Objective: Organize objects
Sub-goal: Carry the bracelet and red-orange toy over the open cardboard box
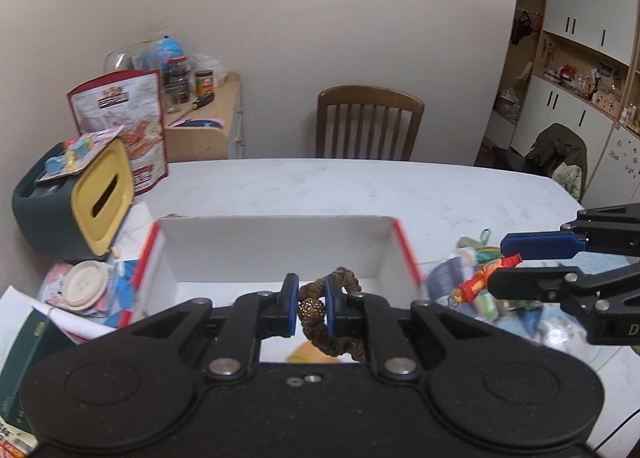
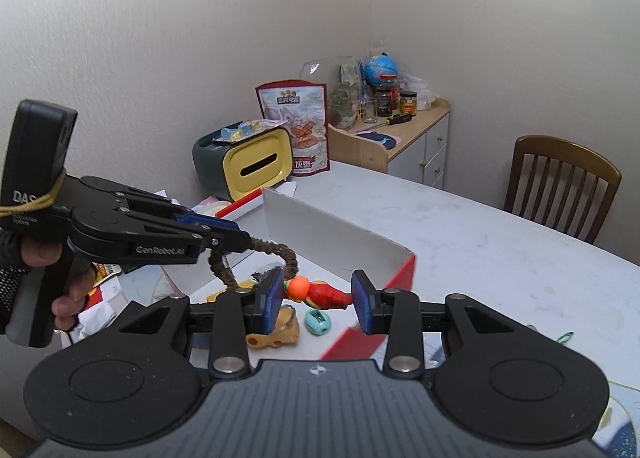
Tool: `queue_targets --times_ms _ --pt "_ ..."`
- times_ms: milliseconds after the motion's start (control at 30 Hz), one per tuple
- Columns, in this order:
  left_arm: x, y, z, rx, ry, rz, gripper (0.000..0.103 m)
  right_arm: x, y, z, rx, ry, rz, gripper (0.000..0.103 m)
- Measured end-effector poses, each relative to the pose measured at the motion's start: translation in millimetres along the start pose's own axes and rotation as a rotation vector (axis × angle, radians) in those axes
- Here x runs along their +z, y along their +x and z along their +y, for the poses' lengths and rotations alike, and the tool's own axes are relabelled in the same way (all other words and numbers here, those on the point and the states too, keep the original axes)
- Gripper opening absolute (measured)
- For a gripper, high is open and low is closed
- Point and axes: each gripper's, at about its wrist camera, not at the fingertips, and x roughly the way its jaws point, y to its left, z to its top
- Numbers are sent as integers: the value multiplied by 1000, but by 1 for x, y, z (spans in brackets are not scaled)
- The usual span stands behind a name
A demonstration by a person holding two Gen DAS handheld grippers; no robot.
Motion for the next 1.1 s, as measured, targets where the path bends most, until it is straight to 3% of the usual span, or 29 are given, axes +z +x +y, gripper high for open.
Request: queue_targets --times_ms 433,767,1100 --pt "0 40 59 -8 -9 80 12 9 86 25 -95 -2 92 36" --pt "6 87 56 -33 43 126 12 12 139 33 -192 -41 167 36" --pt "7 129 52 -66 76 202 12 1 172 41 -222 -88 241 37"
